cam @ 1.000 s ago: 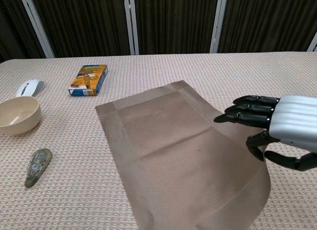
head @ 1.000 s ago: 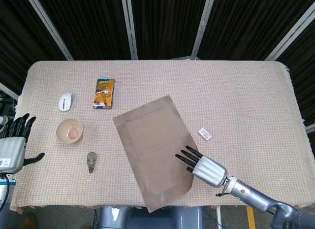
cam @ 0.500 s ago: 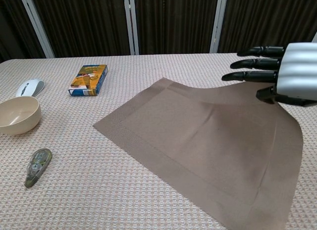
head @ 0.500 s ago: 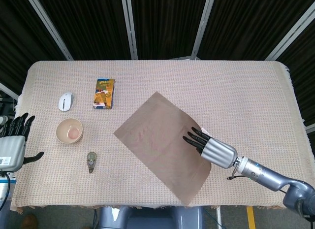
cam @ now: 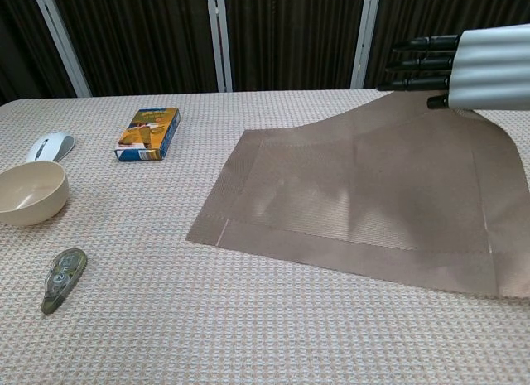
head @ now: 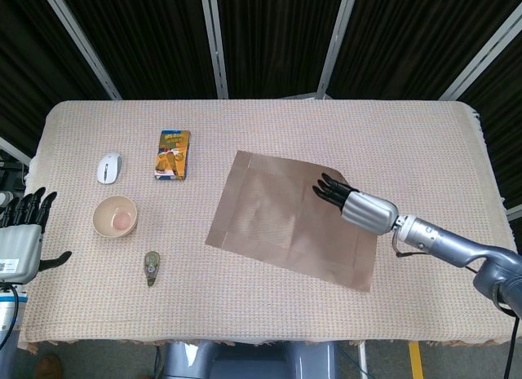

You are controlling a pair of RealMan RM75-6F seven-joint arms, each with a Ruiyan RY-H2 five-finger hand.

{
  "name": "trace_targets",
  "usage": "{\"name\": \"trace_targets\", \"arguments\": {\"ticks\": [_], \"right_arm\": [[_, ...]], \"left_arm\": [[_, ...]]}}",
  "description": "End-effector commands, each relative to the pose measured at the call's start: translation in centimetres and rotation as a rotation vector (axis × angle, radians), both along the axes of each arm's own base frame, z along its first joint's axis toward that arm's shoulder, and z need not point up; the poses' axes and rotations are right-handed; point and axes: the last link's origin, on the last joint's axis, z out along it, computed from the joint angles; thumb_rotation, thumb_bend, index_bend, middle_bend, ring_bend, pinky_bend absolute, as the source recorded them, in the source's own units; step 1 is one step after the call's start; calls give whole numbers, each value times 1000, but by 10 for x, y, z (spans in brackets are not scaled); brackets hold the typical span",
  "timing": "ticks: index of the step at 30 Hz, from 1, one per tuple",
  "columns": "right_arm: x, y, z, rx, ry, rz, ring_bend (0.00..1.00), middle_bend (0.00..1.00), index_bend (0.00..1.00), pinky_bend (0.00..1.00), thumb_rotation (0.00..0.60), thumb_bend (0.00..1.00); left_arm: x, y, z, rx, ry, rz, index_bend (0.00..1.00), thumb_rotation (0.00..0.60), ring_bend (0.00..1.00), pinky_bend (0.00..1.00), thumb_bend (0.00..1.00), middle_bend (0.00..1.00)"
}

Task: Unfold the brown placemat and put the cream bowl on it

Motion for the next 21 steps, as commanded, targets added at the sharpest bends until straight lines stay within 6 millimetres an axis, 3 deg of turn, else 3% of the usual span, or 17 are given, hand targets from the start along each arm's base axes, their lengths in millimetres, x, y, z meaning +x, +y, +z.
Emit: {"name": "trace_targets", "arguments": {"ticks": [1,6,8,13,15,21], "right_arm": [[-1,-8,5,-62,-98,-51,0,0,0,0,600,34],[-6,0,18,-110,-300,-127,0,0,0,0,600,0],[-14,13,27,-124,-515,-226,0,0,0,0,600,0],[-28,37,38,-121,-777,-381,0,0,0,0,600,0],[-38,61,47,-101,-939,-500,0,0,0,0,600,0],[-50,113,67,-101,-1123,-657,0,0,0,0,600,0]], "left_arm": [[-1,0,0,-1,2,3,0,600,0,0,0,0],[-1,2,0,-1,-3,-12,0,600,0,0,0,0],[2,4,-1,-3,-18,-60,0,600,0,0,0,0],[4,6,-5,-12,-46,-150,0,600,0,0,0,0],[6,8,-12,-39,-69,-210,0,600,0,0,0,0],[17,20,-30,-140,-115,-296,0,600,0,0,0,0]]}}
